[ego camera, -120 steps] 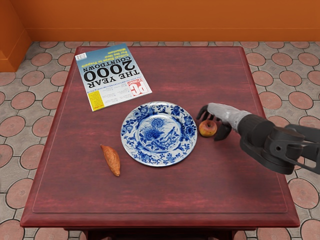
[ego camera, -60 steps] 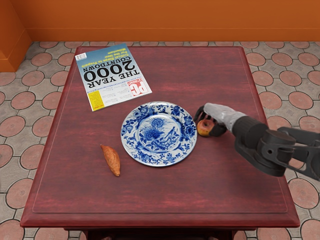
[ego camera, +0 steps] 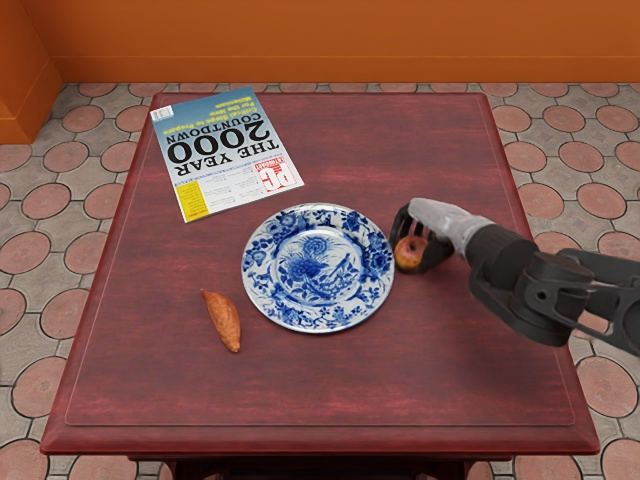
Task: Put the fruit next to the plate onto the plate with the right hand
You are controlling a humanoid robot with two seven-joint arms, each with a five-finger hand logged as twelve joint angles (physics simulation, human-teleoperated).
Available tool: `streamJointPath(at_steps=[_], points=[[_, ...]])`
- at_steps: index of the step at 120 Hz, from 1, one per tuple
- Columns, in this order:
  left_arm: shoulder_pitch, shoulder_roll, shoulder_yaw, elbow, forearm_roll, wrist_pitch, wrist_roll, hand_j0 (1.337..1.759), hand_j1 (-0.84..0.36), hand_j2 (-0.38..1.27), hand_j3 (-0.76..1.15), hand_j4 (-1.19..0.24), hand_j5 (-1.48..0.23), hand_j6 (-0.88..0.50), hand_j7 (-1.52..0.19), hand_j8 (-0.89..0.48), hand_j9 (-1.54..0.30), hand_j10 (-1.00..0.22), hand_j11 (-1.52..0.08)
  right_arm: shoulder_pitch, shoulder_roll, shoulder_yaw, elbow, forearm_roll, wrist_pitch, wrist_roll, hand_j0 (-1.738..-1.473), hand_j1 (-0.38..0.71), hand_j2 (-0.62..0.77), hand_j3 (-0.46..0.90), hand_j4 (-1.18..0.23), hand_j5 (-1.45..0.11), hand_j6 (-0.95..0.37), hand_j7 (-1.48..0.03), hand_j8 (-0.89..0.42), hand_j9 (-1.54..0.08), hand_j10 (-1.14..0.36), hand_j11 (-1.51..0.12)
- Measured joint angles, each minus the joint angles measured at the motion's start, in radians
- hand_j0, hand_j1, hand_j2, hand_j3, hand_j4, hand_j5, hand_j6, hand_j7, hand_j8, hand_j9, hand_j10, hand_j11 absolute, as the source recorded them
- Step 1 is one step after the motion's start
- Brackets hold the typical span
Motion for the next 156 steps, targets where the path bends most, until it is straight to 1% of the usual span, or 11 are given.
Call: streamJointPath(at_steps=[27,48,77,93,108,110,120,130,138,144,156], points=[[0.0,0.0,0.0,0.0,0.0,0.0,0.0,1.658,0.34,0.0,0.0,-0.01,-0.01,-0.01,-0.01,-0.01,-0.01,-0.01,-0.01,0.003,0.003,0.073,0.001,0.004,0.003,0.0,-1.658,0.29,0.3,0.0,-0.62,-0.84,-0.49,-0.82,-0.5,-0.84,-0.63,-0.84],[0.0,0.0,0.0,0.0,0.0,0.0,0.0,1.658,0.34,0.0,0.0,-0.01,-0.01,-0.01,-0.01,-0.01,-0.01,-0.01,-0.01,0.014,0.052,0.114,0.001,0.005,0.007,0.0,-1.658,0.29,0.31,0.0,-0.64,-0.86,-0.49,-0.84,-0.5,-0.85,-0.64,-0.85],[0.0,0.0,0.0,0.0,0.0,0.0,0.0,1.658,0.34,0.0,0.0,-0.01,-0.01,-0.01,-0.01,-0.01,-0.01,-0.01,-0.01,0.021,0.149,0.125,0.0,0.005,0.011,0.0,-1.658,0.29,0.32,0.0,-0.64,-0.88,-0.47,-0.86,-0.49,-0.87,-0.65,-0.87],[0.0,0.0,0.0,0.0,0.0,0.0,0.0,1.658,0.34,0.0,0.0,-0.01,-0.01,-0.01,-0.01,-0.01,-0.01,-0.01,-0.01,0.009,0.166,0.121,-0.001,0.005,0.011,0.0,-1.658,0.3,0.35,0.0,-0.65,-0.9,-0.49,-0.87,-0.51,-0.89,-0.66,-0.89],[0.0,0.0,0.0,0.0,0.0,0.0,0.0,1.658,0.34,0.0,0.0,-0.01,-0.01,-0.01,-0.01,-0.01,-0.01,-0.01,-0.01,-0.011,0.171,0.118,-0.002,0.003,0.01,0.0,-1.658,0.3,0.41,0.0,-0.67,-0.91,-0.53,-0.89,-0.55,-0.9,-0.68,-0.9],[0.0,0.0,0.0,0.0,0.0,0.0,0.0,1.658,0.34,0.0,0.0,-0.01,-0.01,-0.01,-0.01,-0.01,-0.01,-0.01,-0.01,-0.012,0.171,0.119,-0.002,0.003,0.01,0.0,-1.658,0.28,0.37,0.0,-0.65,-0.88,-0.52,-0.86,-0.53,-0.88,-0.65,-0.88],[0.0,0.0,0.0,0.0,0.0,0.0,0.0,1.658,0.34,0.0,0.0,-0.01,-0.01,-0.01,-0.01,-0.01,-0.01,-0.01,-0.01,-0.014,0.177,0.134,-0.001,0.008,0.009,0.0,-1.658,0.07,0.25,0.0,-0.43,-0.59,-0.34,-0.57,-0.36,-0.58,-0.43,-0.58],[0.0,0.0,0.0,0.0,0.0,0.0,0.0,1.658,0.34,0.0,0.0,-0.01,-0.01,-0.01,-0.01,-0.01,-0.01,-0.01,-0.01,-0.015,0.178,0.151,0.0,0.014,0.011,0.0,-1.658,-0.07,0.16,0.0,-0.29,-0.39,-0.23,-0.38,-0.24,-0.39,-0.29,-0.39],[0.0,0.0,0.0,0.0,0.0,0.0,0.0,1.658,0.34,0.0,0.0,-0.01,-0.01,-0.01,-0.01,-0.01,-0.01,-0.01,-0.01,-0.016,0.176,0.175,0.004,0.043,0.016,0.0,-1.658,-0.15,0.12,0.0,-0.21,-0.28,-0.17,-0.27,-0.17,-0.28,-0.21,-0.28],[0.0,0.0,0.0,0.0,0.0,0.0,0.0,1.658,0.34,0.0,0.0,-0.01,-0.01,-0.01,-0.01,-0.01,-0.01,-0.01,-0.01,-0.019,0.168,0.219,0.012,0.078,0.047,0.0,-1.658,-0.19,0.09,0.0,-0.16,-0.22,-0.13,-0.22,-0.13,-0.22,-0.16,-0.22],[0.0,0.0,0.0,0.0,0.0,0.0,0.0,1.658,0.34,0.0,0.0,-0.01,-0.01,-0.01,-0.01,-0.01,-0.01,-0.01,-0.01,-0.029,0.11,0.365,0.022,0.269,0.212,0.0,-1.658,-0.25,0.06,0.0,-0.1,-0.14,-0.08,-0.13,-0.08,-0.13,-0.1,-0.13]])
